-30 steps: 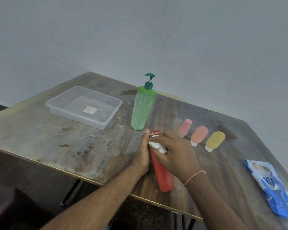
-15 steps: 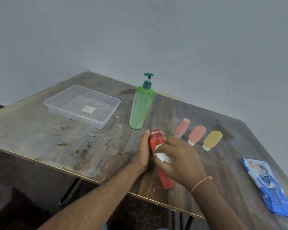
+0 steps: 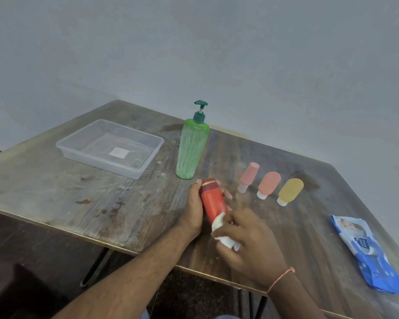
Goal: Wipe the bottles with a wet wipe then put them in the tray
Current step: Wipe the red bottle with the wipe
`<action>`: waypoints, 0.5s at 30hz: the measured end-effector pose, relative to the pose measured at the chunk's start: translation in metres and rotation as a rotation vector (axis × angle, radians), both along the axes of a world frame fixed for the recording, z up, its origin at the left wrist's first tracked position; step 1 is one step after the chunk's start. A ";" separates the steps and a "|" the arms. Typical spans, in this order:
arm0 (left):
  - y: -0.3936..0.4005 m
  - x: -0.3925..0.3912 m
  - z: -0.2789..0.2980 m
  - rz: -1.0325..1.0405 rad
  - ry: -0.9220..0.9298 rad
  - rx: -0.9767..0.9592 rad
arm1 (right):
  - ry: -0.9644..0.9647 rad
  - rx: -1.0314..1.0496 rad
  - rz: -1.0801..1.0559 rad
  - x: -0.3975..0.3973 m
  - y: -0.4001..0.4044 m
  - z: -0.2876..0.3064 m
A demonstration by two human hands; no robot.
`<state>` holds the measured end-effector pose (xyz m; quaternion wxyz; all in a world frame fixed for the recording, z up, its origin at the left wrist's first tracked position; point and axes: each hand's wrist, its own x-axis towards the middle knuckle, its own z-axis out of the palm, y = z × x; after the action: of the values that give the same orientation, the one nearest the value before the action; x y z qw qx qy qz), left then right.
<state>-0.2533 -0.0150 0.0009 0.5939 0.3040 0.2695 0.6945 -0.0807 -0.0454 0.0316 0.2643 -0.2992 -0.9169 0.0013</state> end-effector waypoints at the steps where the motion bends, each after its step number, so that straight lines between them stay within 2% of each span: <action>1: 0.001 0.000 -0.001 0.009 0.023 0.009 | 0.022 0.007 -0.023 0.003 0.001 -0.001; 5: 0.004 0.001 -0.004 0.042 0.058 0.029 | 0.142 0.000 -0.082 -0.002 0.006 -0.002; 8: 0.002 -0.003 -0.005 0.033 0.027 0.021 | 0.133 -0.039 -0.017 -0.003 -0.002 -0.007; 10: 0.002 -0.004 -0.004 0.039 0.035 0.031 | 0.137 -0.060 -0.057 0.004 0.001 -0.008; 13: 0.004 -0.002 -0.004 0.060 0.057 0.026 | 0.252 -0.107 -0.145 0.006 0.014 -0.010; 15: 0.004 -0.001 -0.004 0.068 0.050 0.014 | 0.302 -0.119 -0.126 -0.004 0.016 -0.009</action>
<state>-0.2538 -0.0105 -0.0030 0.5610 0.3159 0.2894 0.7084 -0.0847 -0.0297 0.0223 0.3803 -0.3677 -0.8444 0.0840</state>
